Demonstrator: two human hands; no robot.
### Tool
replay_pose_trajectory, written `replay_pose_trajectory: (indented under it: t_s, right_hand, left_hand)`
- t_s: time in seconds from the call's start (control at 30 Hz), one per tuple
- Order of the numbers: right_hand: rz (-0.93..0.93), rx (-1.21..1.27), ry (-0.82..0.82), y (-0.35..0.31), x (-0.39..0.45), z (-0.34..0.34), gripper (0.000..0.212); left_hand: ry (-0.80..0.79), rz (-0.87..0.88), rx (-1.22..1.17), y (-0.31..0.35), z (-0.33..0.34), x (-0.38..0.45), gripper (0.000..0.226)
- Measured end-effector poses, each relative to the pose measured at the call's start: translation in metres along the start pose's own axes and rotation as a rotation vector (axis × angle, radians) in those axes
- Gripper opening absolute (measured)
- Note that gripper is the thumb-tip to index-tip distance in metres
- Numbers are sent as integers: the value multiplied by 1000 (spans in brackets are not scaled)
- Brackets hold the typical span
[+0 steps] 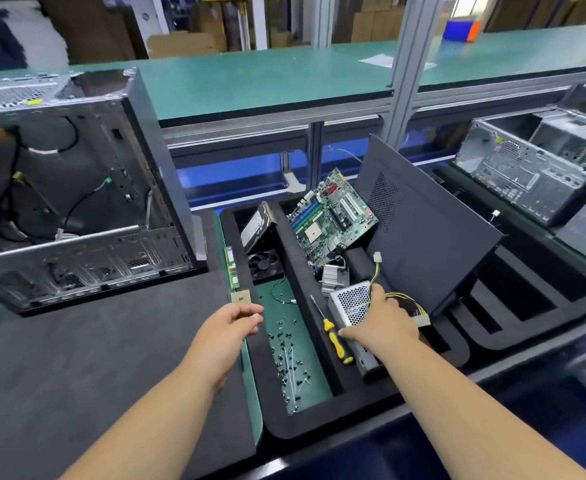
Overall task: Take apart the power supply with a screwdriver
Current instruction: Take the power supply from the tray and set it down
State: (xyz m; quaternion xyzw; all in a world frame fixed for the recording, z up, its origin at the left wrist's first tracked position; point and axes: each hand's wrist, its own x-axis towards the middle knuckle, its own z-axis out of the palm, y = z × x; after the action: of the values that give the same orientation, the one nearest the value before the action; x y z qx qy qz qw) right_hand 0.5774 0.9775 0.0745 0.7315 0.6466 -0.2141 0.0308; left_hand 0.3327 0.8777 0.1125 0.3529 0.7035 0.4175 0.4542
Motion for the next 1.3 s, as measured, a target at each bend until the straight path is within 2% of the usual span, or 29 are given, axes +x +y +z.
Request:
replay_pose_trajectory:
  t_s: [0.2,0.3,0.73,0.97,1.13,1.3]
  right_hand:
    - [-18,33,50,5,2,-2,99]
    - [-10,37,70,6,0,-7,94]
    - [-94,106,225,-7,-17,-55,98]
    - [-202,249,337,-37,-45,-87,101]
    - [-337,455,279,-78,-72,-92,99]
    - [-427,794,90,-134,-98,-68,90]
  left_hand:
    - [17,-13,2,4,13,-6,16]
    - [17,-12,-3,2,14,-9,16]
    - [-30,-21,-82,-6,-8,-19,16]
    - [-43,-36,-151,-15,-40,-17,16]
    - [-53,-14,-203,-18,-67,-15,17]
    - [-151,-90,-353,-28,-98,-15,39]
